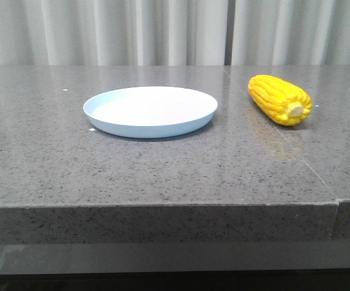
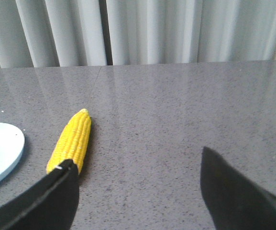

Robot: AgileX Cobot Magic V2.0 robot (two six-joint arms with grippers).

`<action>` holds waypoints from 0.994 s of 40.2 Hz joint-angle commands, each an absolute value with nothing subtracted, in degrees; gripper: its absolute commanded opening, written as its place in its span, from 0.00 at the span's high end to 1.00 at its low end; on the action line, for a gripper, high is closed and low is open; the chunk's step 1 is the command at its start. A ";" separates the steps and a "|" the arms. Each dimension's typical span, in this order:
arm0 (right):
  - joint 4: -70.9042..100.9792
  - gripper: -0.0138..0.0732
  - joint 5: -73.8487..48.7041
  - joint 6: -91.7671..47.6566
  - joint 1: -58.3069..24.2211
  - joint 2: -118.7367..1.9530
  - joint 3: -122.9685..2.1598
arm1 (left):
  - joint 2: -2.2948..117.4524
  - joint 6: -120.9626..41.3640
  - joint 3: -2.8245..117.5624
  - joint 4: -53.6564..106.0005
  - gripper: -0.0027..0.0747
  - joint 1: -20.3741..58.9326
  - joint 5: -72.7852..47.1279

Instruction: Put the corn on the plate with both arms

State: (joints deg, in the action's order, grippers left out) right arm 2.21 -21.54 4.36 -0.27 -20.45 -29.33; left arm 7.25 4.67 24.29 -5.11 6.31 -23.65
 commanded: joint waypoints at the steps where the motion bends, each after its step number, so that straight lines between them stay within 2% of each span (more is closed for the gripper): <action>1: 4.33 0.20 -17.13 4.38 -0.10 -23.74 -32.23 | 7.94 4.75 25.73 -5.19 0.99 6.23 -19.26; 8: 4.73 0.20 -18.81 4.38 -0.10 -35.55 -37.71 | 7.94 4.75 25.73 -5.19 0.99 6.23 -19.26; 22: 9.08 0.20 -33.65 4.33 -0.64 -65.02 -57.72 | 7.94 4.75 25.73 -5.19 0.99 6.23 -19.26; 40: 14.16 0.20 -41.63 4.28 -9.58 -89.91 -78.26 | 7.94 4.75 25.73 -5.19 0.99 6.23 -19.26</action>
State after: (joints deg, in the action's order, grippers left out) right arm 13.41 -42.69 4.36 -9.10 -89.09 -73.56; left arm 7.25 4.67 24.29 -5.11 6.31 -23.65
